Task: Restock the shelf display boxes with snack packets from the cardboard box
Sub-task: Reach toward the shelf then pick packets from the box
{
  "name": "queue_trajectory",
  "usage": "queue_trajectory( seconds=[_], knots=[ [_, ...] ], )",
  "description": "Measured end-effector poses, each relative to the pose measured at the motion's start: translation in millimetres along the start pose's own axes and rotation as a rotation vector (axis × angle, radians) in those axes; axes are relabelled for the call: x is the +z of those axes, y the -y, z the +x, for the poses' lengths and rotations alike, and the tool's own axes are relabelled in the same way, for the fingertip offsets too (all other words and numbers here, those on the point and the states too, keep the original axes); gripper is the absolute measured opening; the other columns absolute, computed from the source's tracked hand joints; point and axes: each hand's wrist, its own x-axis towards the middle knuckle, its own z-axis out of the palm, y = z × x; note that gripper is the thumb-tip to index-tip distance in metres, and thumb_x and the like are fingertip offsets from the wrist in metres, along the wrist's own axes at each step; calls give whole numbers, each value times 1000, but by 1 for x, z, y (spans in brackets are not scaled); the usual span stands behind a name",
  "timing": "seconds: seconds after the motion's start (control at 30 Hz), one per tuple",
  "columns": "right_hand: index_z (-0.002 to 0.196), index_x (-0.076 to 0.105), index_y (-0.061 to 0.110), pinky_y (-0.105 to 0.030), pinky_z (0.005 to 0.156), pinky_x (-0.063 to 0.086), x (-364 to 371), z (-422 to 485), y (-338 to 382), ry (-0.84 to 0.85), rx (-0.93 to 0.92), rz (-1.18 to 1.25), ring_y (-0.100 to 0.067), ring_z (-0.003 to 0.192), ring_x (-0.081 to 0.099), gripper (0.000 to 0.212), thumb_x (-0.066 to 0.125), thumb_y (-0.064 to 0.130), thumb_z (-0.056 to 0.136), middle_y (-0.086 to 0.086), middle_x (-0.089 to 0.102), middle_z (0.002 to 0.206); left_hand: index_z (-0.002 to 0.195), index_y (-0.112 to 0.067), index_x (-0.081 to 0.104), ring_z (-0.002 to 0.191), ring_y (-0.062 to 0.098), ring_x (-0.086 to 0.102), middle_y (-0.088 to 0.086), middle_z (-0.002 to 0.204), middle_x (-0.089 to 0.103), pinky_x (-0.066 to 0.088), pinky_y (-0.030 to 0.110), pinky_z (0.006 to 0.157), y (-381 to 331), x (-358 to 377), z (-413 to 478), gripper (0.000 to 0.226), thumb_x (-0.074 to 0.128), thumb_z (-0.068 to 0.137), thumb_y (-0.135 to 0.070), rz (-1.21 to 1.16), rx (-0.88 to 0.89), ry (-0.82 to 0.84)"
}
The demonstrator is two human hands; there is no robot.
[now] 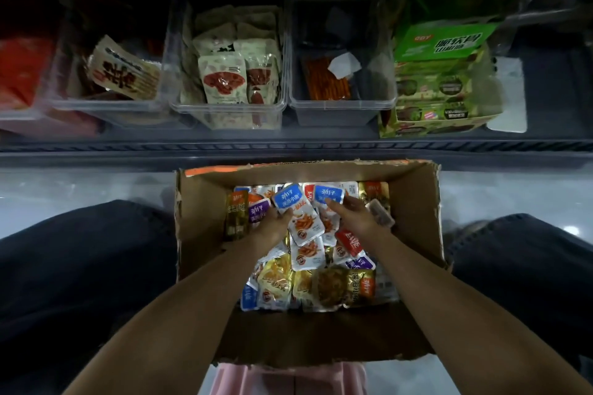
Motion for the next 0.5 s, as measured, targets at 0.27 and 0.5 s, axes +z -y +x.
queue_trajectory(
  seconds=[0.27,0.5],
  knots=[
    [100,61,10,-13,54,47,44,6,-19,54,-31,15,-9,73,63,13,65,14,88,-2,67,86,139,-26,39,114,29,56,5,130,52,52,30,78,-5,14,-9,38,27,104,-33,-178,-16,41],
    [97,63,15,-26,61,50,34,-16,-17,-55,-2,138,-15,78,65,13,65,8,87,-1,68,89,141,-17,40,123,22,49,8,141,47,46,21,78,1,11,-30,49,55,95,-22,-268,138,-64]
  ],
)
